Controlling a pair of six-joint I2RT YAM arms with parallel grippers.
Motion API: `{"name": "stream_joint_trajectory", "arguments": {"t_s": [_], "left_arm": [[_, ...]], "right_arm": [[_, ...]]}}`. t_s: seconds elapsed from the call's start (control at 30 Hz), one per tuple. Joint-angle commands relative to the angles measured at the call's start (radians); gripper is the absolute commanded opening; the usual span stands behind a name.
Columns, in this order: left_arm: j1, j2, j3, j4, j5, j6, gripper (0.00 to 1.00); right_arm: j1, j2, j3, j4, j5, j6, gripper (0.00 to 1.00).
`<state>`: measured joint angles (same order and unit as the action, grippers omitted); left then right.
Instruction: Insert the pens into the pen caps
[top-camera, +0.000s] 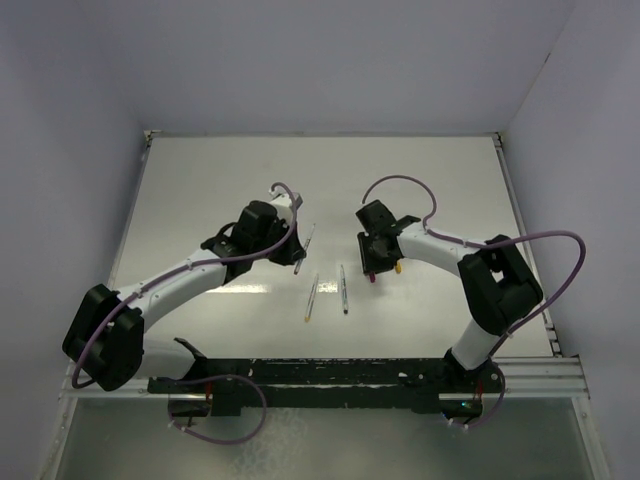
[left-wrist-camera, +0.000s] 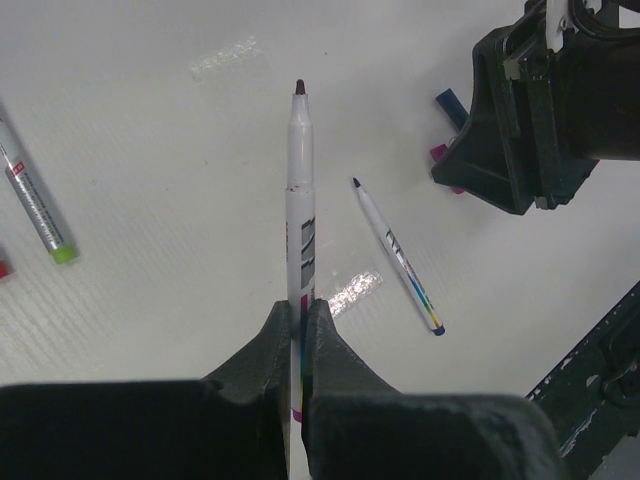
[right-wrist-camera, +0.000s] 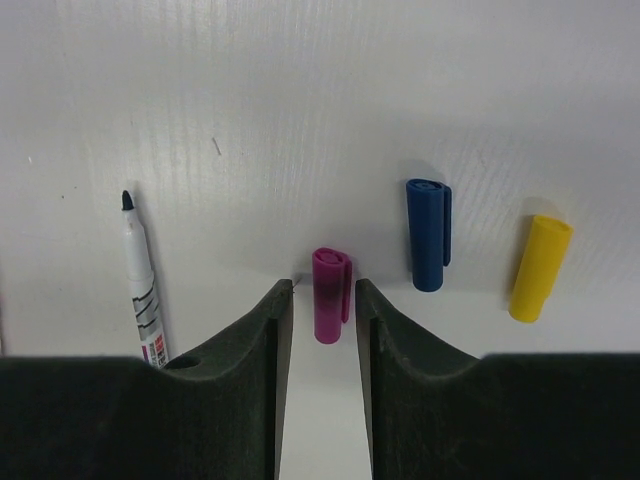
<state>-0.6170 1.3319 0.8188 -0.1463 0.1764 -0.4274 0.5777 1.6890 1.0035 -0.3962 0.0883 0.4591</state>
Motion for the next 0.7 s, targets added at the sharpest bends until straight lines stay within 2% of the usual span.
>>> {"name": "stream_joint_trajectory", "arguments": {"t_s": [0.0,0.43,0.67], "left_arm": [[0.016,-0.006,-0.006,0.051,0.026,-0.008,0.00],[0.027,0.002,-0.003,0.045,0.040,0.000,0.00],[0.030,-0.003,-0.006,0.039,0.034,0.003,0.00]], "right_arm": [[0.006,-0.030,0.022,-0.053,0.022,-0.008,0.33],[0.007,0.005,0.012,-0.014,0.013,0.004,0.31],[0.007,0.011,0.012,-0.048,0.001,0.010,0.30]]}}
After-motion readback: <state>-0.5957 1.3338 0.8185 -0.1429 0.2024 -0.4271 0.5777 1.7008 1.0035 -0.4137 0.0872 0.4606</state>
